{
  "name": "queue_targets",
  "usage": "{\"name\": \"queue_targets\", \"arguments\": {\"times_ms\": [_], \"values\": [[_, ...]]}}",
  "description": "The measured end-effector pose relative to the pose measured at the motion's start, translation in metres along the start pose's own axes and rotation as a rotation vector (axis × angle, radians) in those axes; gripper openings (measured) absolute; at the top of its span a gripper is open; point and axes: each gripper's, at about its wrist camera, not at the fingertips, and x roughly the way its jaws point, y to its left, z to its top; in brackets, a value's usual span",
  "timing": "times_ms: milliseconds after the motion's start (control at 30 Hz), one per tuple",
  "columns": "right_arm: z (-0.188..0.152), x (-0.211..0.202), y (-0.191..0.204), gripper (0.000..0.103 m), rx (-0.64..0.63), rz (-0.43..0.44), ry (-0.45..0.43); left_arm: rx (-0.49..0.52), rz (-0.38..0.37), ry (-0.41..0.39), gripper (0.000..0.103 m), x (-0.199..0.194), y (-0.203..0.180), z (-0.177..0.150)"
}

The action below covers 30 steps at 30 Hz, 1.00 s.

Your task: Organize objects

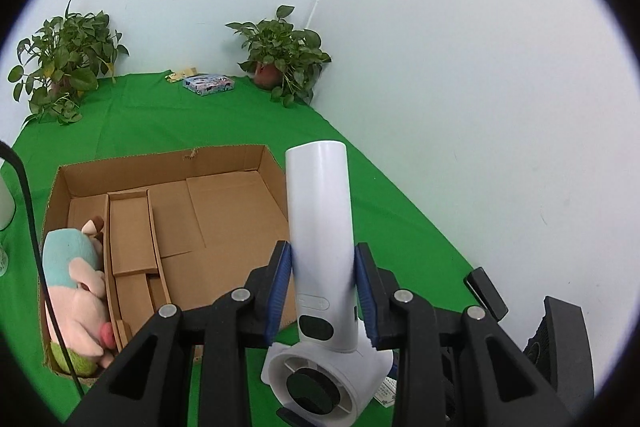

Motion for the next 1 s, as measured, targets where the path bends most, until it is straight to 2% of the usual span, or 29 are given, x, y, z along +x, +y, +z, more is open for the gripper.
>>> {"name": "queue_targets", "arguments": {"times_ms": [200, 267, 367, 733, 1000], "values": [[0.009, 0.028, -0.013, 0.058, 0.001, -0.001, 0.02, -0.027, -0.018, 0.014, 0.031, 0.003, 0.008, 0.0], [0.008, 0.015, -0.012, 0.058, 0.006, 0.001, 0.028, -0.034, -0.018, 0.021, 0.03, 0.006, 0.011, 0.0], [0.008, 0.021, -0.015, 0.058, 0.008, 0.004, 0.042, -0.047, -0.019, 0.03, 0.03, 0.012, 0.019, 0.0], [0.008, 0.077, -0.03, 0.058, 0.013, 0.021, 0.083, -0.07, -0.008, 0.053, 0.031, 0.033, 0.046, 0.008], [0.021, 0.119, -0.038, 0.058, 0.041, 0.077, 0.146, -0.109, 0.009, 0.091, 0.031, 0.056, 0.079, 0.017]]}}
